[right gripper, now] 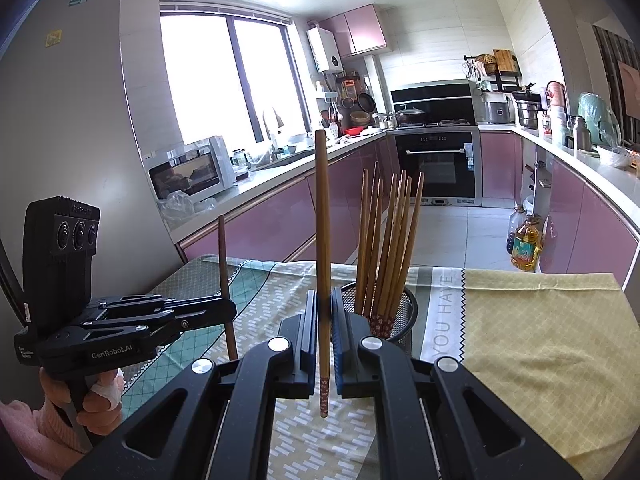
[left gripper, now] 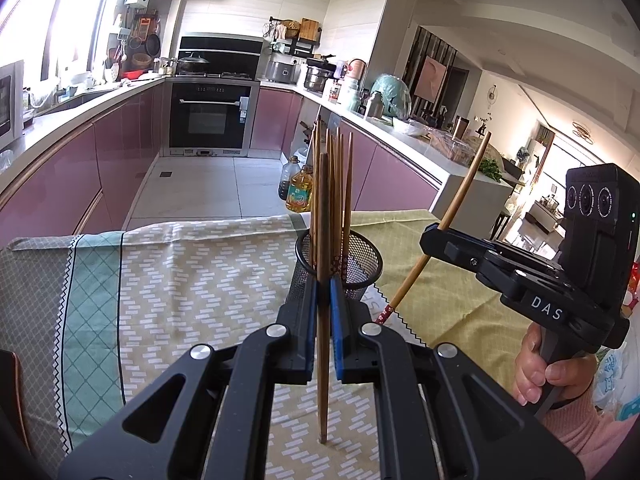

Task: Organize utensils
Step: 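Lower both chopsticks toward the mesh cup, aligning them over its rim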

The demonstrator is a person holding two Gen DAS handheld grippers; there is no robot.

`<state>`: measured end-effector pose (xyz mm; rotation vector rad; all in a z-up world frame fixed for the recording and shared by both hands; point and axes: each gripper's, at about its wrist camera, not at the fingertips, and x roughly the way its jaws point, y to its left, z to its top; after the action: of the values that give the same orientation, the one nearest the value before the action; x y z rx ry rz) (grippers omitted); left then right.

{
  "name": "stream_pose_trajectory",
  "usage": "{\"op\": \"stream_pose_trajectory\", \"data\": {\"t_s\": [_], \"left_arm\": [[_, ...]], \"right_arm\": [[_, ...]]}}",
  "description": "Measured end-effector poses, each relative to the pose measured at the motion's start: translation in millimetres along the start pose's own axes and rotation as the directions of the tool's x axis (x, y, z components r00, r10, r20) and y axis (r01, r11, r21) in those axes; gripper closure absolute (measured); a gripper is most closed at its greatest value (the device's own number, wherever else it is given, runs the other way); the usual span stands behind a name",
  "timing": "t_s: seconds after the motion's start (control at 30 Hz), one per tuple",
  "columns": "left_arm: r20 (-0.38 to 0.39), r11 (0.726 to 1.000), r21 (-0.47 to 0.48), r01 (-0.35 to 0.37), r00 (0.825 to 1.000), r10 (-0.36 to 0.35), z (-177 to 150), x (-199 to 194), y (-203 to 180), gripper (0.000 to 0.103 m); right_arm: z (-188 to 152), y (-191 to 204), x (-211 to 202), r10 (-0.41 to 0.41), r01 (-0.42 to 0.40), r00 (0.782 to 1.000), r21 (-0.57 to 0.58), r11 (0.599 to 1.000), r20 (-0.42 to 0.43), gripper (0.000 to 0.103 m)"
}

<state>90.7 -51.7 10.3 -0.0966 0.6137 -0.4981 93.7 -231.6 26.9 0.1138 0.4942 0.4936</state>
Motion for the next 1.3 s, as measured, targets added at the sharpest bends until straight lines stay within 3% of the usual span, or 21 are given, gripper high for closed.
{"op": "stream_pose_trajectory", "data": {"t_s": [1.3], "left_arm": [[0.124, 0.999, 0.044, 0.017, 0.992, -0.023, 45, -35, -9, 0.096]], "right_arm": [[28, -2, -8, -0.002, 0.004, 0.996, -0.017, 1.0, 0.086, 0.097]]}}
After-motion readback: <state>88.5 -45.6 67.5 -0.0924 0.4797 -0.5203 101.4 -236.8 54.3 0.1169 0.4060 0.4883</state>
